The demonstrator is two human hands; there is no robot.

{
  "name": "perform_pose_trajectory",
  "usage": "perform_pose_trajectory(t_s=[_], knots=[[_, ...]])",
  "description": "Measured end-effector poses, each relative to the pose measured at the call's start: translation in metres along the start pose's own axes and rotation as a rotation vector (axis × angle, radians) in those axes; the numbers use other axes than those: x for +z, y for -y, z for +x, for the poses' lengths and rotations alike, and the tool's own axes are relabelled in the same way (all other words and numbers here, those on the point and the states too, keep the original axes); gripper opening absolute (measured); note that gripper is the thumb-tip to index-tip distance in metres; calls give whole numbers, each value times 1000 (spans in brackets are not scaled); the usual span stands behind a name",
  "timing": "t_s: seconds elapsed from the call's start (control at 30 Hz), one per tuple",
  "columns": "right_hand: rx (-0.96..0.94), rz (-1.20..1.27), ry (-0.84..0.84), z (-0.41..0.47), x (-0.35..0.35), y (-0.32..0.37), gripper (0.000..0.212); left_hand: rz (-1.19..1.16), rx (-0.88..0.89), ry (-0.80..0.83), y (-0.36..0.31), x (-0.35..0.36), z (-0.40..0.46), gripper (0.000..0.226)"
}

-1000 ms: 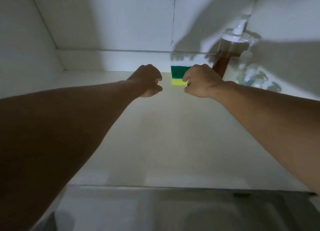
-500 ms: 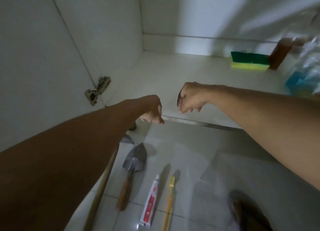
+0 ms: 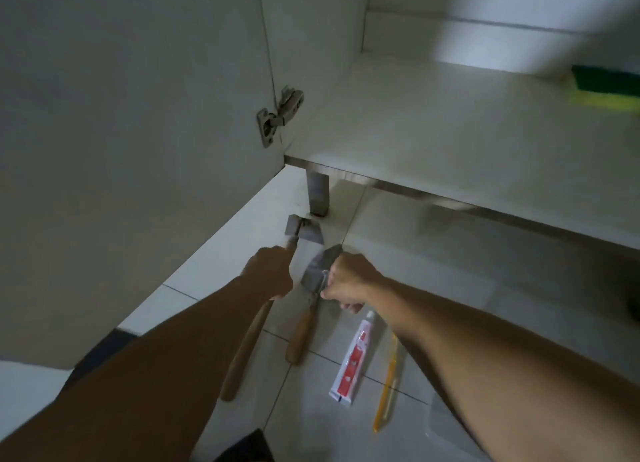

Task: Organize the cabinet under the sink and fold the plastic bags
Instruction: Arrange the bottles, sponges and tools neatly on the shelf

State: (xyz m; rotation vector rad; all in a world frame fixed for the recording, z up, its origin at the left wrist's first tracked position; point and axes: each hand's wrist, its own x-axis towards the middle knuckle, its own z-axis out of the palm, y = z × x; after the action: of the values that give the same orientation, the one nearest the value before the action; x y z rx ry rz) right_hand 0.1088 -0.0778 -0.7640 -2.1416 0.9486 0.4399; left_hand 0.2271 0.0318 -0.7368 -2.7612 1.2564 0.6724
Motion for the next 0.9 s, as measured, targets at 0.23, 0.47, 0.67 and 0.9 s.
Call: perform_pose_trajectory(t_s=[0.23,0.47,0.67,0.9], knots=[[147,134,-135,19,73,-2,61,-192,-147,-112,30,54,13,26],[277,445,-122,33,93,-4,55,-242,-226,-114,33,68,25,25],[223,475,-74,14,74,-2,36,-284,-274,-111,36,56,14,22],[161,316,-85,-36,20,8,18,-328,-198,47,33,1,-18,27]])
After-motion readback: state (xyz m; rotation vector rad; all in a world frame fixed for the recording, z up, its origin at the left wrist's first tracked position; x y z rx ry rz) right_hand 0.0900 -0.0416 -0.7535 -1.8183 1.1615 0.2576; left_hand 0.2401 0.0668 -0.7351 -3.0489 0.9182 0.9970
